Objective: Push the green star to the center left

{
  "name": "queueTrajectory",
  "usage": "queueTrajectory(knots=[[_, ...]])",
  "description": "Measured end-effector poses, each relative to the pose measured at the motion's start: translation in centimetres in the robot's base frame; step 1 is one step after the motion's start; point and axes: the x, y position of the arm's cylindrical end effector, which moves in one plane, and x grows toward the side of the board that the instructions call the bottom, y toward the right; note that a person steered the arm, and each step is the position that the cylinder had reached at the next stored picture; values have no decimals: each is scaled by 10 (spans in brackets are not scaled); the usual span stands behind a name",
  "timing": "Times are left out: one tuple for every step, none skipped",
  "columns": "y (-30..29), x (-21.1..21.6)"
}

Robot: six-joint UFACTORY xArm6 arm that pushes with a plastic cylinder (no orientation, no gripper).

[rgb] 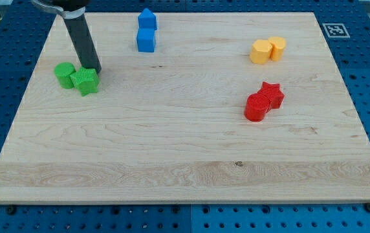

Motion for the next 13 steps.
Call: queueTrajectory(knots=[[0, 5], [1, 20], [1, 21], [1, 23], [1, 46], [13, 69], [14, 69], [31, 69], [64, 84], [67, 120], [67, 134], [59, 133], [32, 120]])
